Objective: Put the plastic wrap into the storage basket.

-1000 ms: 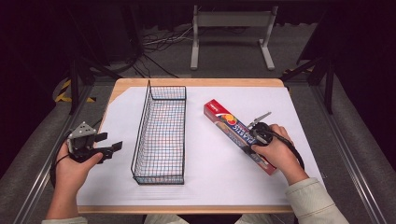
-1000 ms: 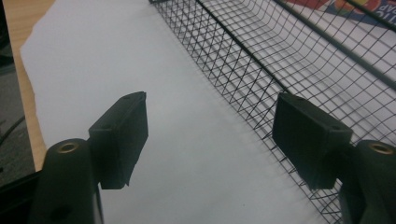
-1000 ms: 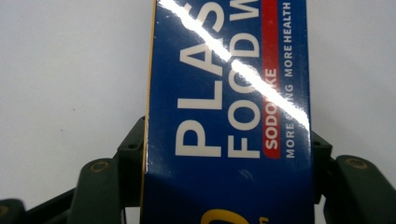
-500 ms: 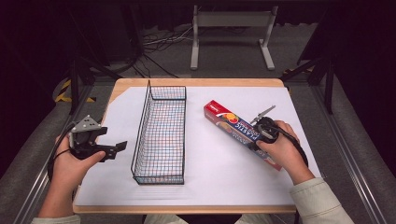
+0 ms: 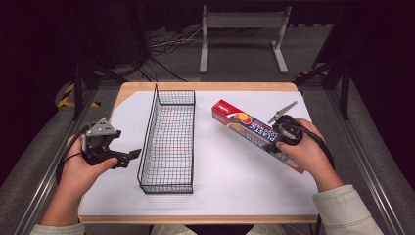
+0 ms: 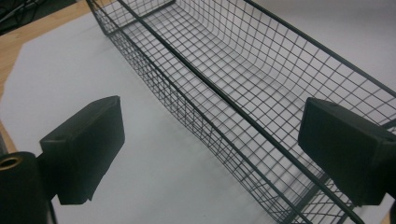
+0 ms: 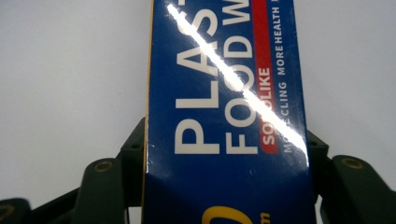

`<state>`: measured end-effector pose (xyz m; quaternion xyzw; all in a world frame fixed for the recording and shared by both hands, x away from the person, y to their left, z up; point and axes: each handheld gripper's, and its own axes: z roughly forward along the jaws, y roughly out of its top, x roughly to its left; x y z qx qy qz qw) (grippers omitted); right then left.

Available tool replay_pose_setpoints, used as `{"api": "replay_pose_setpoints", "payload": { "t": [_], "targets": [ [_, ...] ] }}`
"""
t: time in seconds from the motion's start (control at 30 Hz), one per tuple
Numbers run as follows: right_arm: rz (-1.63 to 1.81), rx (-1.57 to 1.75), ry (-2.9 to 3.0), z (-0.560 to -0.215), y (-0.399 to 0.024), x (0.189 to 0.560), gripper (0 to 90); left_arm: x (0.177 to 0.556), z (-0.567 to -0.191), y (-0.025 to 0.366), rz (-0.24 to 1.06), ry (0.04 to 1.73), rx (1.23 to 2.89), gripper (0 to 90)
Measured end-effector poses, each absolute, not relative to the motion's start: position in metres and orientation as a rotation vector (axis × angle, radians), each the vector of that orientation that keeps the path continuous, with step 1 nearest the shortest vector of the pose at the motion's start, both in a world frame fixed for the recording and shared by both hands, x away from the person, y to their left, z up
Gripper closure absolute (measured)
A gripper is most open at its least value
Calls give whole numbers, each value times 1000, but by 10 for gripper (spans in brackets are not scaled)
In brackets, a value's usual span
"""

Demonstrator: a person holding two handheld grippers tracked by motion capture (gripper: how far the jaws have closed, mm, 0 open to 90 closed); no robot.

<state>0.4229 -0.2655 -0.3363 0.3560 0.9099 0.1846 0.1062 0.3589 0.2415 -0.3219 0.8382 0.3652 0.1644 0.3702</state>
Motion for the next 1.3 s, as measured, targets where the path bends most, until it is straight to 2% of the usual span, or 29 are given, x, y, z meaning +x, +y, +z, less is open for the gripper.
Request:
{"api": "replay_pose_setpoints", "payload": {
  "t": [0.4,0.7,0.77,1.3],
  "targets": [
    [606,918,2739,-307,-264,418,401,360,-312,226,403,809,2197,39],
    [641,741,2799,-285,-253,413,401,360,-300,205,398,686,2263,55],
    [650,693,2814,-281,-249,411,400,360,-296,200,376,656,2282,86],
    [646,478,2923,-263,-218,401,400,357,-269,160,361,461,2376,88]
  ]
}}
